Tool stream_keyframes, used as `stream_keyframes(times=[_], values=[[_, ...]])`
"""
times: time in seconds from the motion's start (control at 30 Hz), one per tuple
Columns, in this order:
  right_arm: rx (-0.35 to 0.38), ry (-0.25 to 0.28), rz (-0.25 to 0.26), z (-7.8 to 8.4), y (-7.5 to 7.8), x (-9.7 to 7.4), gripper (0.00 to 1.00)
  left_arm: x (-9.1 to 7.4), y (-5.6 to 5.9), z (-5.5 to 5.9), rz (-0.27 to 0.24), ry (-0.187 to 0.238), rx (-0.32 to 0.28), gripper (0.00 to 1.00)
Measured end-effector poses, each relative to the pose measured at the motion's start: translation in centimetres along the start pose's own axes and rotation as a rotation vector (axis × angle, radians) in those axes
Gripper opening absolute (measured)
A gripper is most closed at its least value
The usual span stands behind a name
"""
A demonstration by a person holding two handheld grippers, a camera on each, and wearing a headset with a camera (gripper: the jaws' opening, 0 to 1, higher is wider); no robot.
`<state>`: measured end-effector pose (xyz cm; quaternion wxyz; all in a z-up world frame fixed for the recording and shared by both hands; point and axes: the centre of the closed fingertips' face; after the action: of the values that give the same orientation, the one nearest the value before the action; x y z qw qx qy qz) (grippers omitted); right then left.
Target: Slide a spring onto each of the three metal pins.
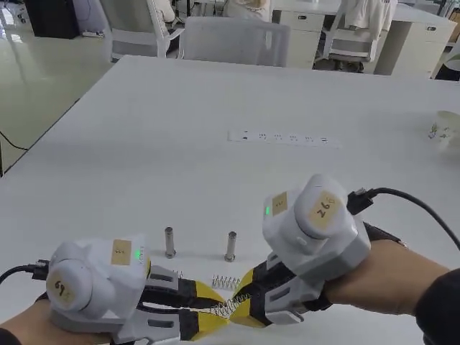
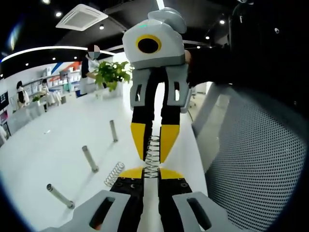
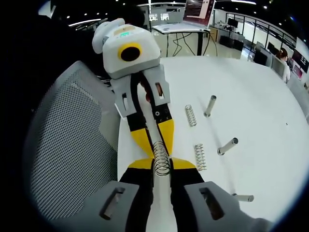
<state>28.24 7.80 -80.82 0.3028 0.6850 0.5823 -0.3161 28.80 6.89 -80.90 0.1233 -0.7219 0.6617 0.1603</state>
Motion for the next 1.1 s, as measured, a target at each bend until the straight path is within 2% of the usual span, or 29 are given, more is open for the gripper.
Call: stream_keyframes(times=[0.4, 0.87, 1.1], values=[[-0.042, -0.004, 0.005, -1.5, -0.6, 0.0, 0.08, 0.1, 0.3, 0.2, 0.008, -0.014, 0.002, 0.02], [-0.033, -0.015, 0.008, -1.5, -0.5, 0.0, 0.08, 0.1, 0.1, 0.2, 0.002, -0.005, -0.024, 0.03], [-0.027, -0.021, 0.022, -1.3, 0.2, -0.4, 0.08, 0.1, -0.2, 0.3, -0.012, -0.001, -0.048, 0.14]])
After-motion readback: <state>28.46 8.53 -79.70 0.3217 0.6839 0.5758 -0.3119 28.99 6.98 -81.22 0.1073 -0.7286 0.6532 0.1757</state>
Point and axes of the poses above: the centre of the closed fingertips' face, and the gripper's own axes: x roughly forward along the fingers, y roughly to its right, z roughly out of its underside, and after that the axes turned 9 degrees about z, right-handed
